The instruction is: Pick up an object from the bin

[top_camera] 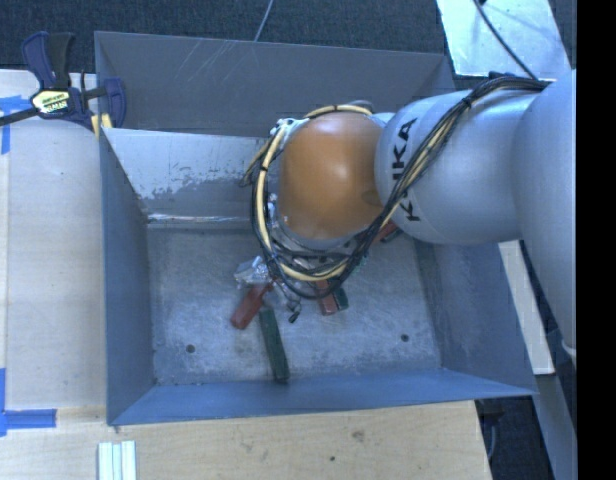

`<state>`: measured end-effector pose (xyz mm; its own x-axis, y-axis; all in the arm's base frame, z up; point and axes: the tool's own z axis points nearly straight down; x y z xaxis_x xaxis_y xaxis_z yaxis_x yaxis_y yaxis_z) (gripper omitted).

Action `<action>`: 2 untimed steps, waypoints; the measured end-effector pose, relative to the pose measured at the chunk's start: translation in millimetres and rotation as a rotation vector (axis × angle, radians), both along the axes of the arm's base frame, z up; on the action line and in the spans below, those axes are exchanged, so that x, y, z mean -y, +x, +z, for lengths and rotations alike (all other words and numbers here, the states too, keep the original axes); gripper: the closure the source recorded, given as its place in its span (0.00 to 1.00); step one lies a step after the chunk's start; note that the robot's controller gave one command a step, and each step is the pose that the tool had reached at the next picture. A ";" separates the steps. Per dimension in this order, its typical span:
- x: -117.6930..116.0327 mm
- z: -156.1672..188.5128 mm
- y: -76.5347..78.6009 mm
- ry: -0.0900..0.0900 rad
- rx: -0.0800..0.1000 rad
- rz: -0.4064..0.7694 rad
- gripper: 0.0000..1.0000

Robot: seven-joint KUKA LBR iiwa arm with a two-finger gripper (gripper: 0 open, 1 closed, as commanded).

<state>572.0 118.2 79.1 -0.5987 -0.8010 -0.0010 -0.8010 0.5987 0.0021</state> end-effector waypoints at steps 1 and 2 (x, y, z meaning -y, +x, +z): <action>0.3 31.4 -0.8 -0.002 -0.005 -0.001 1.00; 0.0 55.0 0.4 -0.001 -0.001 -0.001 1.00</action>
Offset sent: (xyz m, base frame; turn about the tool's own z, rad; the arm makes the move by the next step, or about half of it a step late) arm 0.0001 0.0000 0.0289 0.0000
